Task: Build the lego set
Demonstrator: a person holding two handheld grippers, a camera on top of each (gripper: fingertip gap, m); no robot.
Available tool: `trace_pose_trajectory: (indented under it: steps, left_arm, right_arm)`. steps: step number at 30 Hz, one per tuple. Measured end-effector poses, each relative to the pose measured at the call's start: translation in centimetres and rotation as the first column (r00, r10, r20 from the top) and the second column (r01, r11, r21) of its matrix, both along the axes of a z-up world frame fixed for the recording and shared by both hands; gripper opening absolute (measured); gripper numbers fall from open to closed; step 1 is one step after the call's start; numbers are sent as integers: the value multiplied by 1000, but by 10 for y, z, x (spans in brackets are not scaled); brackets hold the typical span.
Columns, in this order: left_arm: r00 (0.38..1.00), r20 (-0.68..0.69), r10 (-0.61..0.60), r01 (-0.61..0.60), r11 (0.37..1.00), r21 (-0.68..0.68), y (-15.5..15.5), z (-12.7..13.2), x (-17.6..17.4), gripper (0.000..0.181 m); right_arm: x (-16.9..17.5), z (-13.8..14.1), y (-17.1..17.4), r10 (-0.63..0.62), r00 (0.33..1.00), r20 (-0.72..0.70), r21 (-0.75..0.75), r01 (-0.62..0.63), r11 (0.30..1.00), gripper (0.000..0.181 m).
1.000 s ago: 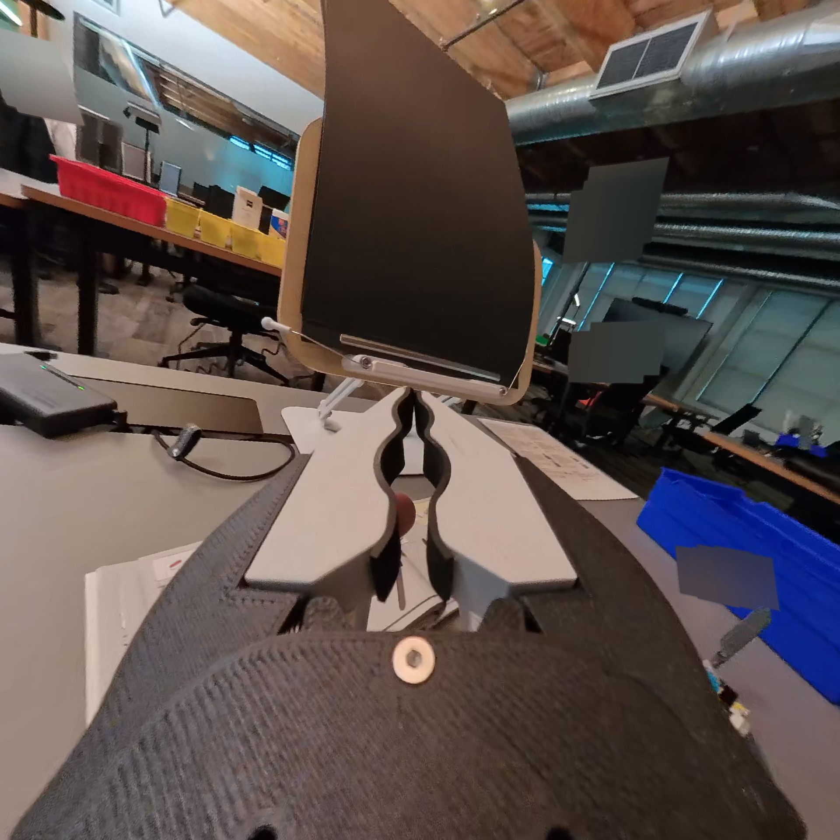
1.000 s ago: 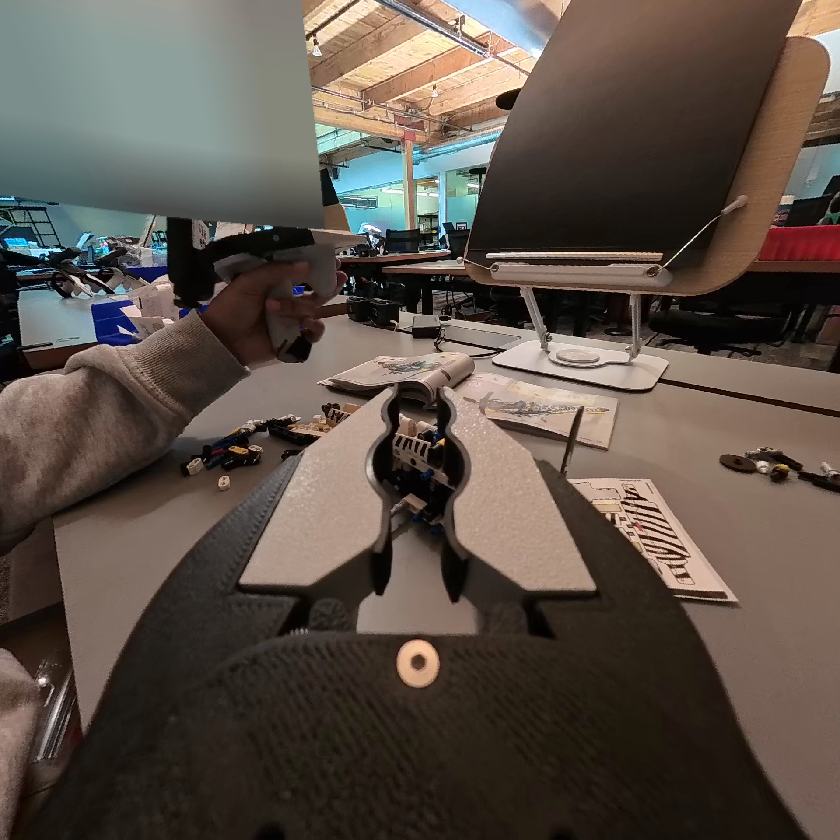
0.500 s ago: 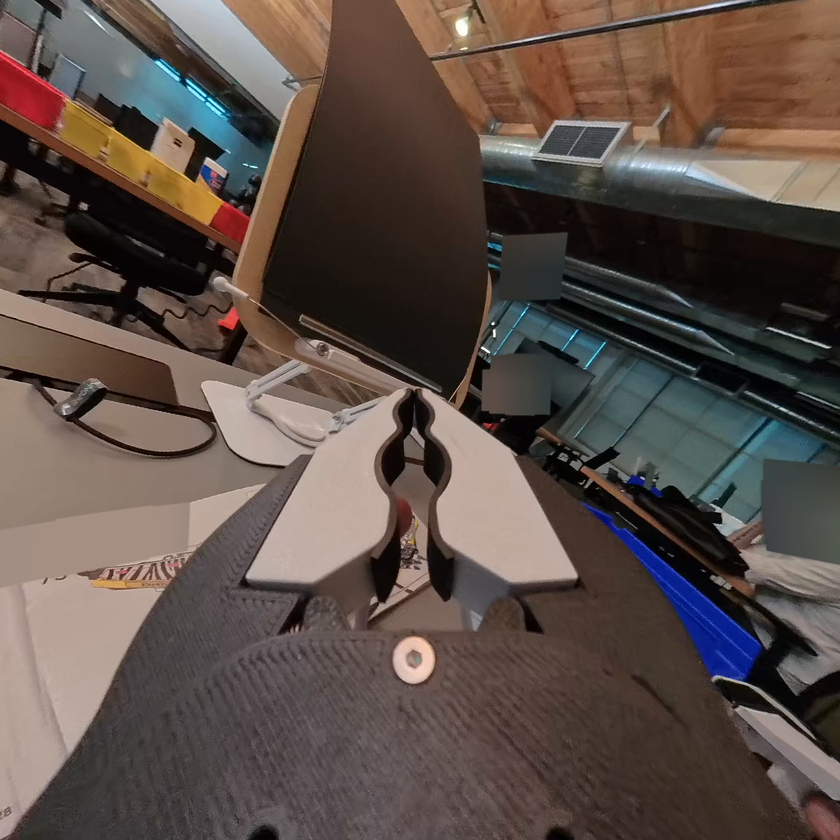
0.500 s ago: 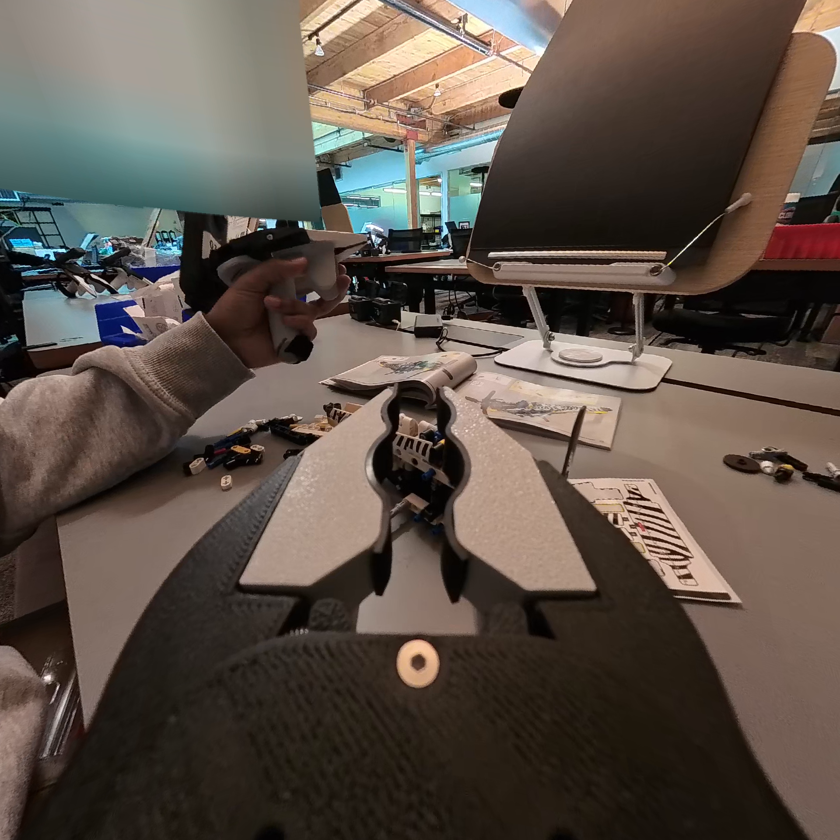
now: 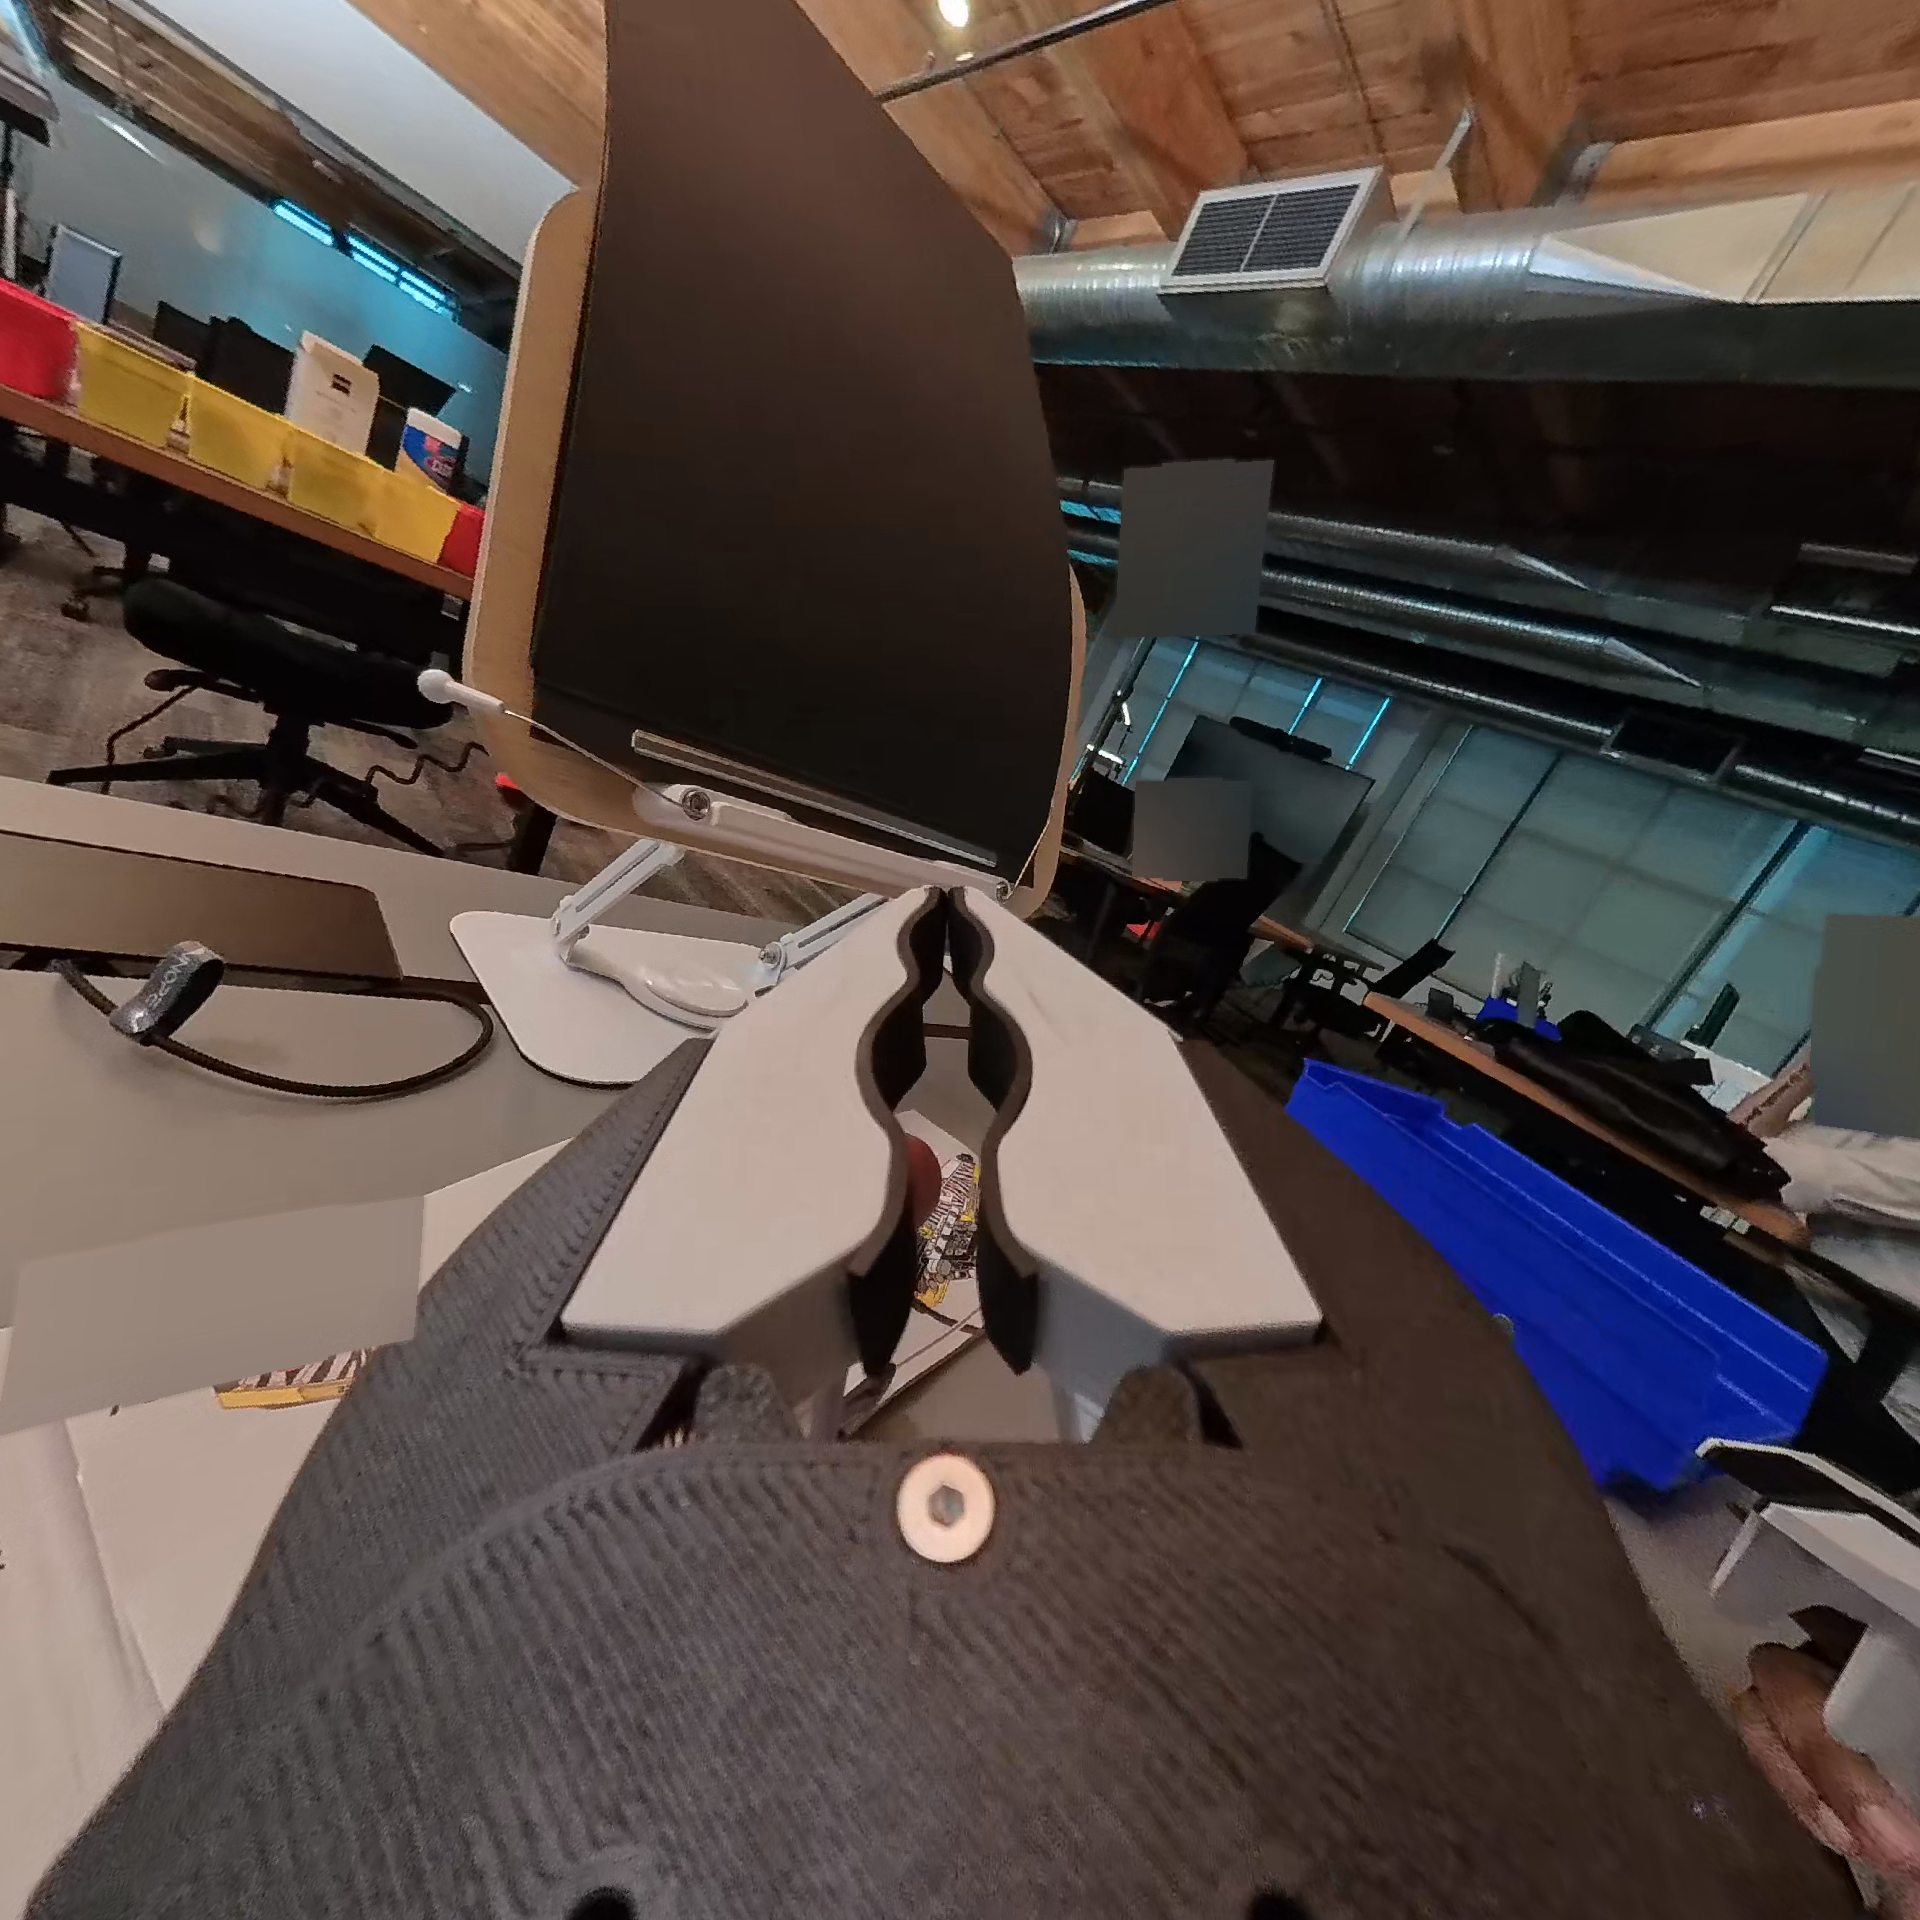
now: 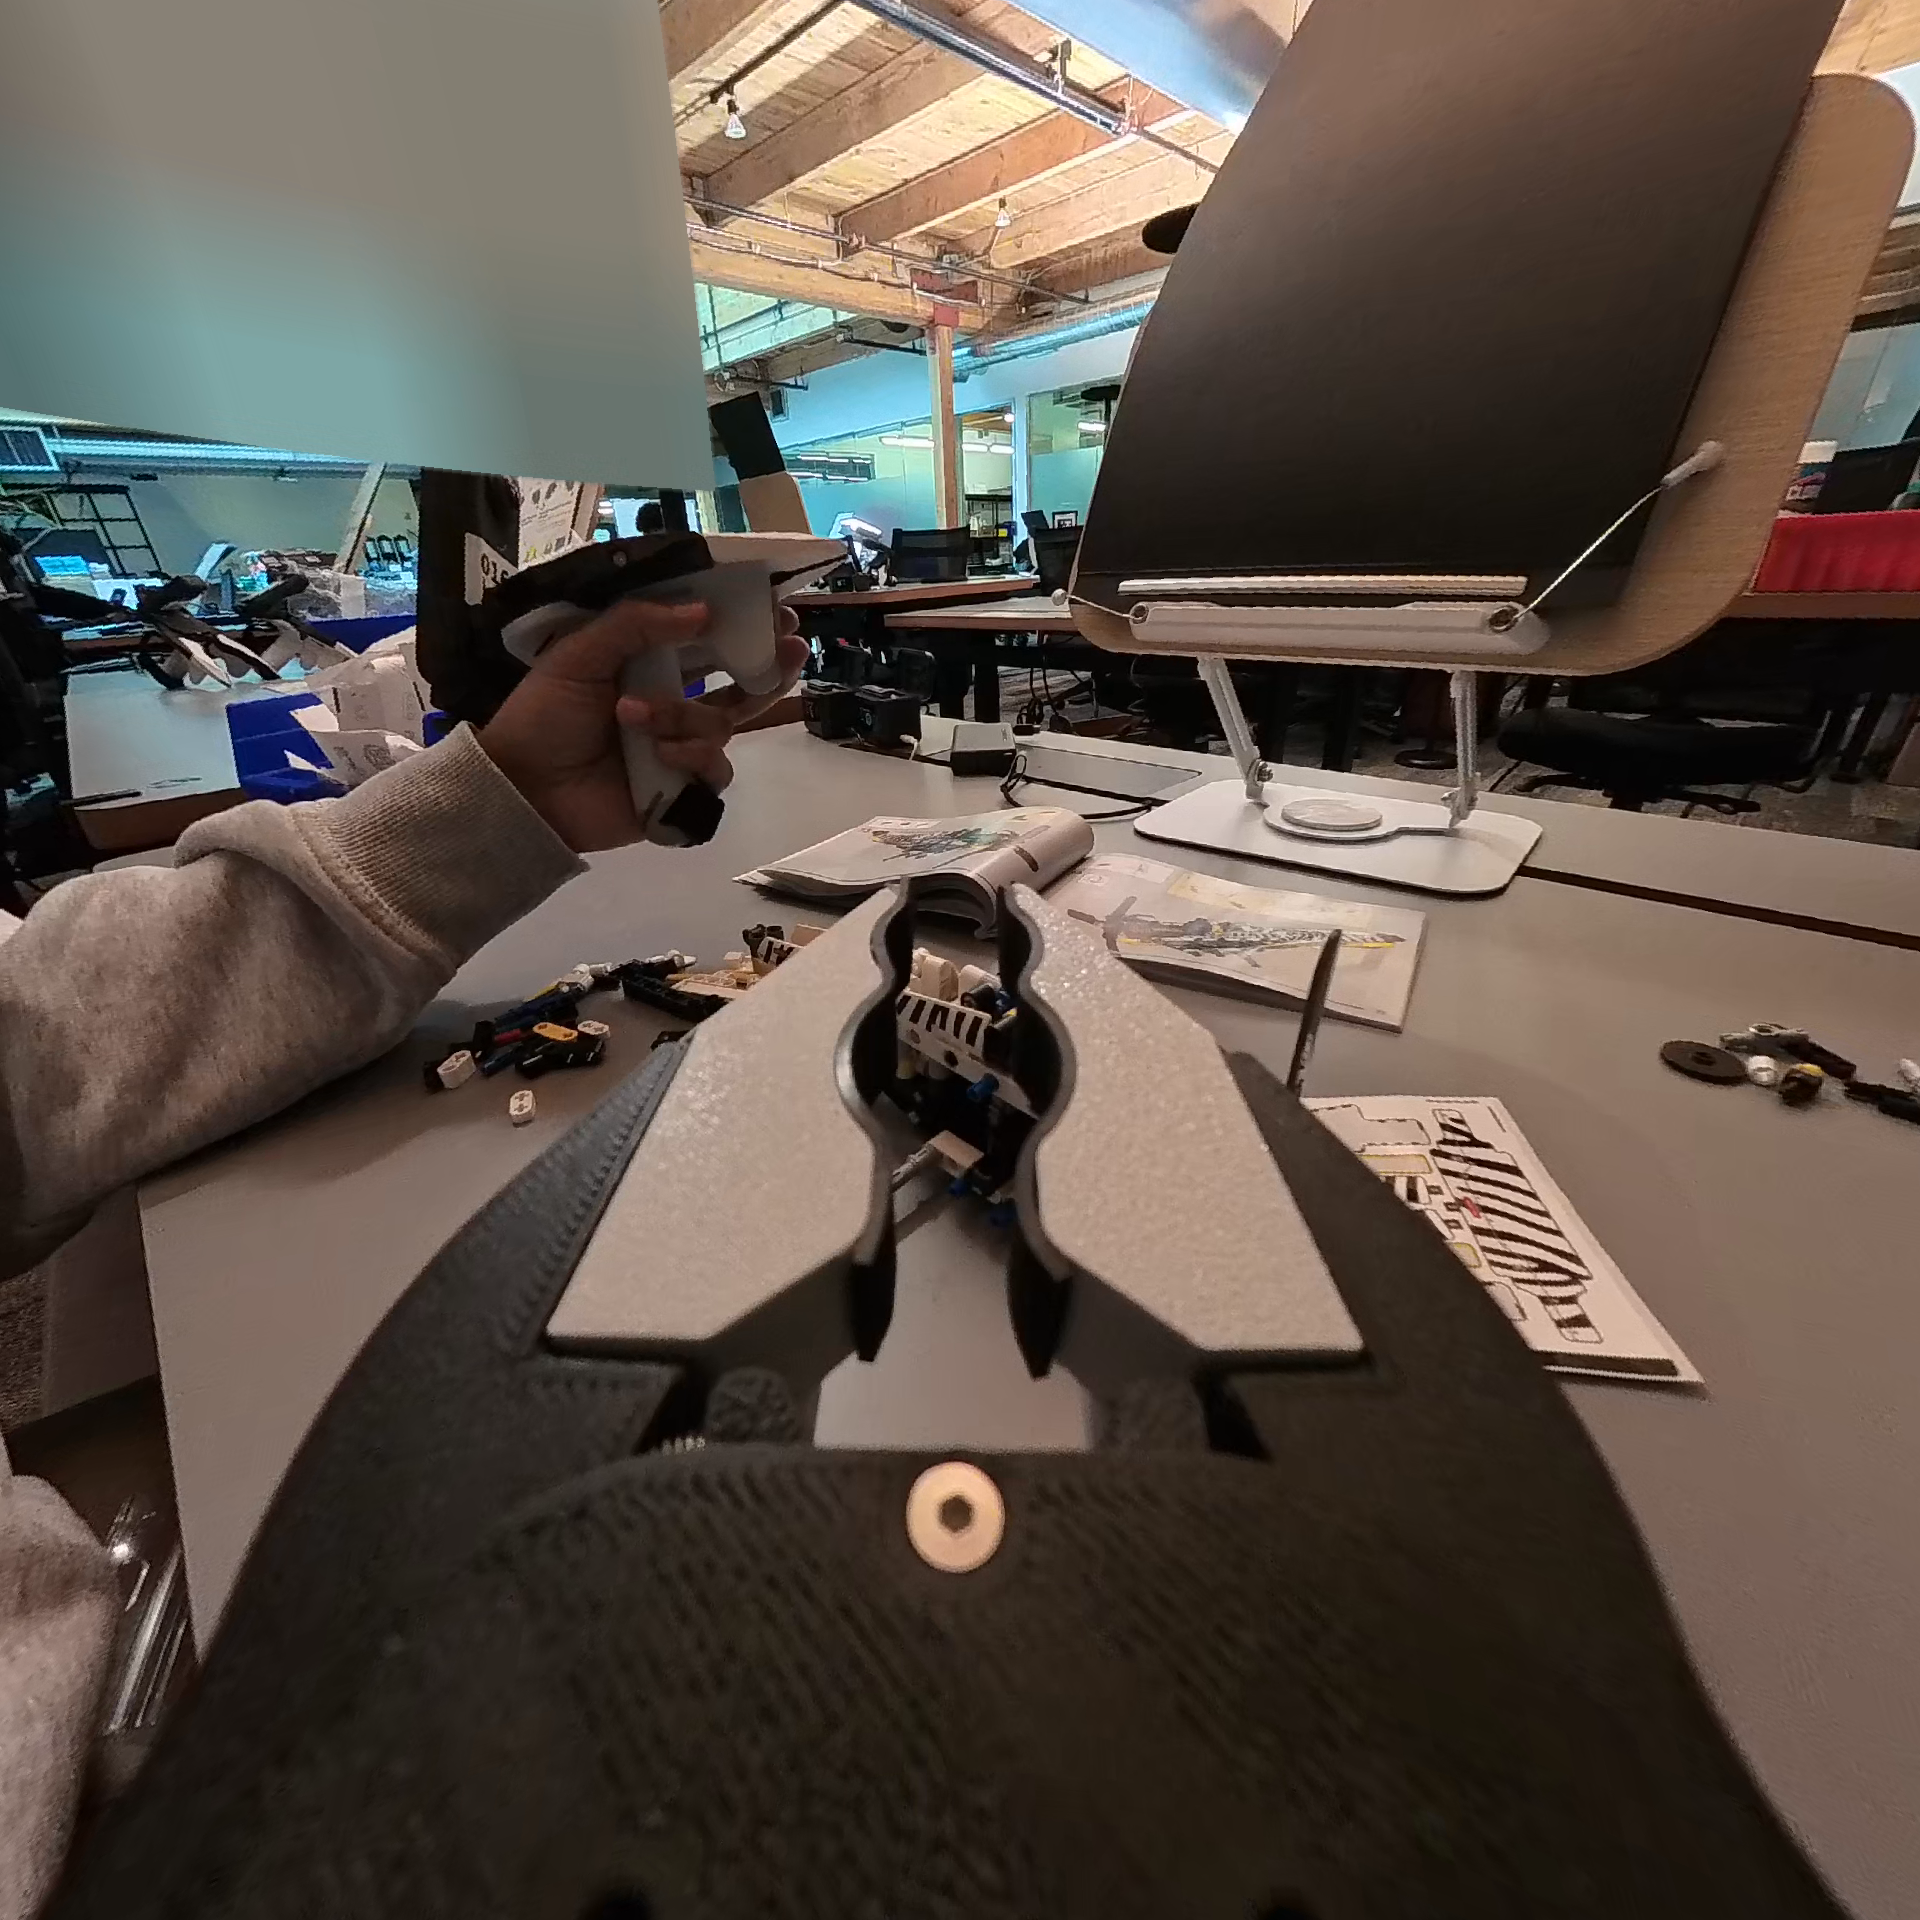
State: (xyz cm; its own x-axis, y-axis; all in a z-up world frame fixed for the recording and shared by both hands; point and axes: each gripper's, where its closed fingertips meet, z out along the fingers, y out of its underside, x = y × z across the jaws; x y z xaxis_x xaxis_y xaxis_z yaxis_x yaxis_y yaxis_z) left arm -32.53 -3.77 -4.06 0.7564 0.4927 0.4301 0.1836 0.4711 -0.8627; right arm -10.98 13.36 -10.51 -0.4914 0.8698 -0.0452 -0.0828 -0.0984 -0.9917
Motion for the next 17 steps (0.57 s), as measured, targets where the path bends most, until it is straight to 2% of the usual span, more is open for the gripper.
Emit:
trace_pose_trajectory:
  steps: [8, 10, 14, 17]
  left_arm:
    - [1000, -4, -18, 18, 999, 28, -1, 2, 1, 0]
    - [1000, -3, -21, 21, 999, 33, -1, 2, 2, 0]
    - [999, 7, -31, 31, 999, 28, 1, 1, 2, 0]
    - [999, 13, -46, 45, 999, 18, 4, -1, 3, 0]
  right_arm:
    - [1, 1, 0, -4, 1000, -6, 1, 4, 1000, 12]
    - [6, 7, 6, -25, 999, -47, -2, 25, 1000, 0]
    - [21, 32, 35, -141, 970, -196, -115, 121, 986, 0]
    - [15, 27, 44, -134, 981, -141, -196, 105, 975, 1]
